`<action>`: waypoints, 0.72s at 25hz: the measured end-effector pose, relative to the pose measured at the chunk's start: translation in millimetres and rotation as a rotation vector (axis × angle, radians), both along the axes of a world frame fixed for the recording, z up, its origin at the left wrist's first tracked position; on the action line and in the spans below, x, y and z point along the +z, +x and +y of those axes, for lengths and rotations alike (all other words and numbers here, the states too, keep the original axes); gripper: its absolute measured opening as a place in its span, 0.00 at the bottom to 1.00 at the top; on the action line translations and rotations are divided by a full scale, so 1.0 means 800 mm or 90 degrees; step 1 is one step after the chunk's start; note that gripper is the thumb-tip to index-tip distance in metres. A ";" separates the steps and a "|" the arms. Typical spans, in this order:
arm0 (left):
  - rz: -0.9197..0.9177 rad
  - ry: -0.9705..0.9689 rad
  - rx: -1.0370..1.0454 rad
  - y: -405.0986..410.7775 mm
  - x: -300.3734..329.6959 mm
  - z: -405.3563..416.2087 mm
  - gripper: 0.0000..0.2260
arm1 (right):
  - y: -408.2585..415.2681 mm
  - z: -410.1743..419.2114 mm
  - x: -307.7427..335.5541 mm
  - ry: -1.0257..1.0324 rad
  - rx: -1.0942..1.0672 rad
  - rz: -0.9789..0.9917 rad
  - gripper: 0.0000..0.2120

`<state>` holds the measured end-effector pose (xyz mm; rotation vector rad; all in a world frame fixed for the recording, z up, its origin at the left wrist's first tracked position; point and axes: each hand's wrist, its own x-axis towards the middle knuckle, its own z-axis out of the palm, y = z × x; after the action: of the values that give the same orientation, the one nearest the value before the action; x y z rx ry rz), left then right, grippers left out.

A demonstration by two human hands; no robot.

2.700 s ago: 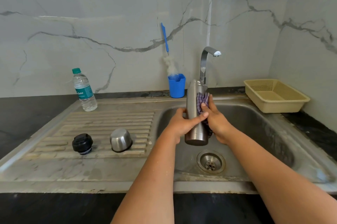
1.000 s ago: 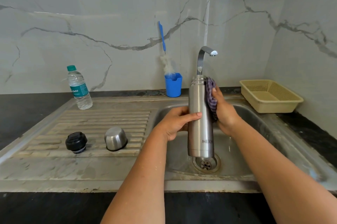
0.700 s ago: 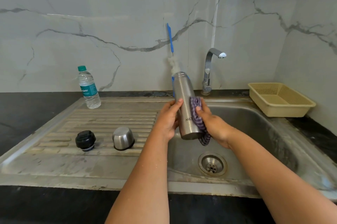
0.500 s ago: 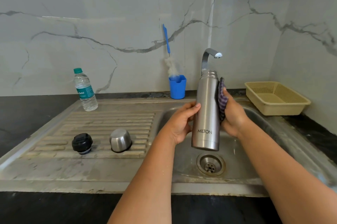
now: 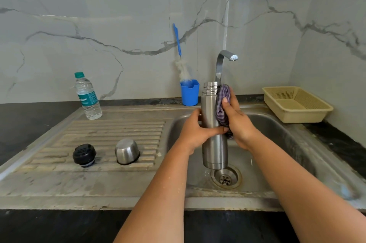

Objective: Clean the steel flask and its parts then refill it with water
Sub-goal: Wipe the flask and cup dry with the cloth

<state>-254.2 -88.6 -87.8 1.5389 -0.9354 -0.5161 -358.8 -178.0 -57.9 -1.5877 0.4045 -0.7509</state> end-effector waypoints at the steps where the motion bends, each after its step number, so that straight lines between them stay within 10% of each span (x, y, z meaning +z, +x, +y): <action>1: 0.037 -0.021 -0.028 -0.001 0.002 0.000 0.34 | -0.004 -0.003 0.006 0.005 0.005 -0.012 0.24; 5: 0.135 -0.092 -0.026 0.000 0.005 -0.003 0.29 | -0.016 -0.013 0.014 0.155 0.101 -0.041 0.22; 10: 0.264 -0.185 0.113 0.019 0.007 0.005 0.25 | 0.005 0.006 -0.015 0.021 0.117 0.155 0.27; 18: 0.195 -0.040 -0.107 0.001 0.010 -0.001 0.15 | -0.009 -0.029 0.006 0.204 -0.040 -0.061 0.23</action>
<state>-253.3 -89.2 -79.8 1.2869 -0.8372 -0.8097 -365.8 -201.2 -53.0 -1.2395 0.4798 -0.7657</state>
